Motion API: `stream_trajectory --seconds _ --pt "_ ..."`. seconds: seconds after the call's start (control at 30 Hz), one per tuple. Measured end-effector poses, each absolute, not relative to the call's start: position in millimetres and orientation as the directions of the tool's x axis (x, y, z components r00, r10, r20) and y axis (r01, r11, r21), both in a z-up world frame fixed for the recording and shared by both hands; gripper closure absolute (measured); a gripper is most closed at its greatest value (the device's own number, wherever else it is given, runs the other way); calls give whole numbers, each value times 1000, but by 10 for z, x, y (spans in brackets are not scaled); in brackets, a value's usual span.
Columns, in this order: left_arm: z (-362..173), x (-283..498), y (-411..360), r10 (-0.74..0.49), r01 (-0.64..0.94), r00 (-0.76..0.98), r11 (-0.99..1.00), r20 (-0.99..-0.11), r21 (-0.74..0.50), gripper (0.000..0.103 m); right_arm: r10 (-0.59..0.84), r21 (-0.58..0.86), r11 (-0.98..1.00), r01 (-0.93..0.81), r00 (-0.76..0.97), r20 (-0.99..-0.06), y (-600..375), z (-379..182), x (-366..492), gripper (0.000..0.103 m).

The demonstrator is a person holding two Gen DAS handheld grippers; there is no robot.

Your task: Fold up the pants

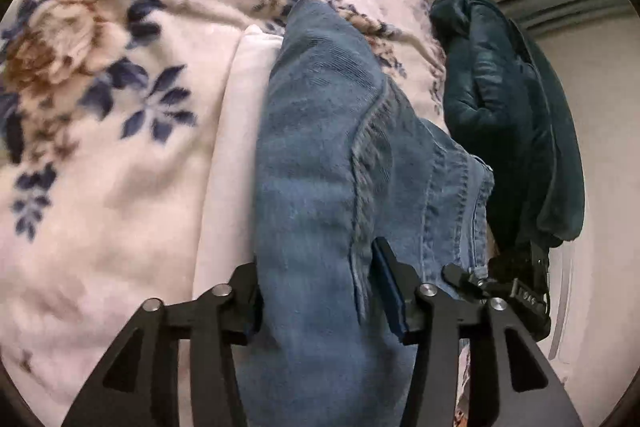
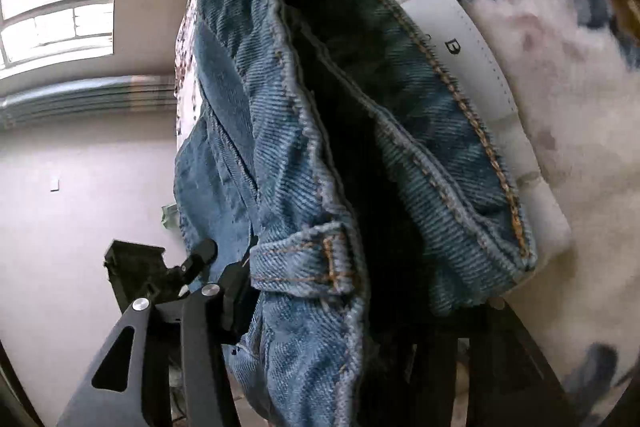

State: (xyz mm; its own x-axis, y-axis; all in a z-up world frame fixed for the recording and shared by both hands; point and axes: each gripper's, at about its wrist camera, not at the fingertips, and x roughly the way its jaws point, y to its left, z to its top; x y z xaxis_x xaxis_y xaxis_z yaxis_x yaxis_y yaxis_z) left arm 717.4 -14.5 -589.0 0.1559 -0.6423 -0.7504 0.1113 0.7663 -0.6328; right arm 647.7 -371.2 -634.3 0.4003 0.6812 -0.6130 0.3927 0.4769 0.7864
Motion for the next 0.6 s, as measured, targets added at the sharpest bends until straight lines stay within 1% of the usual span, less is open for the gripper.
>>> stream_trajectory --seconds 0.03,0.07,0.1,0.13,0.17,0.2,0.23,0.27,0.3,0.33,0.4,0.47,0.57,0.6 --pt "-5796 7099 -150 -605 120 171 796 -778 -593 49 670 777 492 393 399 -626 -3712 -6282 6439 33" --pt "-5702 7037 -165 -554 135 196 833 -809 -537 42 647 756 521 397 394 -653 -3738 -6223 6327 21" --pt "-5624 6983 -177 -487 147 222 873 -844 -465 24 607 720 568 399 387 -694 -3751 -6128 6179 14" --pt "-5521 6936 -201 -406 158 258 913 -876 -377 15 525 641 651 406 369 -767 -3741 -5993 6089 9" --pt "-5426 6860 -238 -358 172 293 932 -887 -319 15 439 555 724 409 347 -829 -3707 -5866 6130 7" --pt "-5334 6781 -295 -295 185 325 952 -899 -246 14 319 437 804 403 327 -890 -3643 -5715 6094 7" --pt "-5281 6740 -332 -247 189 340 963 -907 -191 11 225 343 852 396 315 -922 -3579 -5596 6054 6" --pt "-5237 6696 -386 -203 197 353 970 -913 -140 7 141 260 881 394 306 -941 -3525 -5489 6024 6" --pt "-5212 6672 -426 -167 204 361 974 -917 -98 1 59 178 900 397 295 -954 -3440 -5369 5977 5" --pt "-5178 6625 -474 -127 212 375 976 -918 -49 1 1 120 910 397 288 -958 -3371 -5276 5940 4" --pt "-5123 6566 -533 -83 216 388 976 -918 3 1 -91 34 914 405 284 -954 -3293 -5125 5860 4" --pt "-5062 6516 -536 -49 200 394 979 -918 33 1 -143 -12 910 414 287 -947 -3210 -5009 5993 4" --pt "-4862 6385 -567 -33 177 415 983 -909 45 1 -157 -25 909 415 286 -945 -3130 -4824 5927 4" --pt "-4788 6340 -567 -30 170 423 984 -906 47 1 -153 -19 910 414 293 -944 -3178 -4674 5912 4"
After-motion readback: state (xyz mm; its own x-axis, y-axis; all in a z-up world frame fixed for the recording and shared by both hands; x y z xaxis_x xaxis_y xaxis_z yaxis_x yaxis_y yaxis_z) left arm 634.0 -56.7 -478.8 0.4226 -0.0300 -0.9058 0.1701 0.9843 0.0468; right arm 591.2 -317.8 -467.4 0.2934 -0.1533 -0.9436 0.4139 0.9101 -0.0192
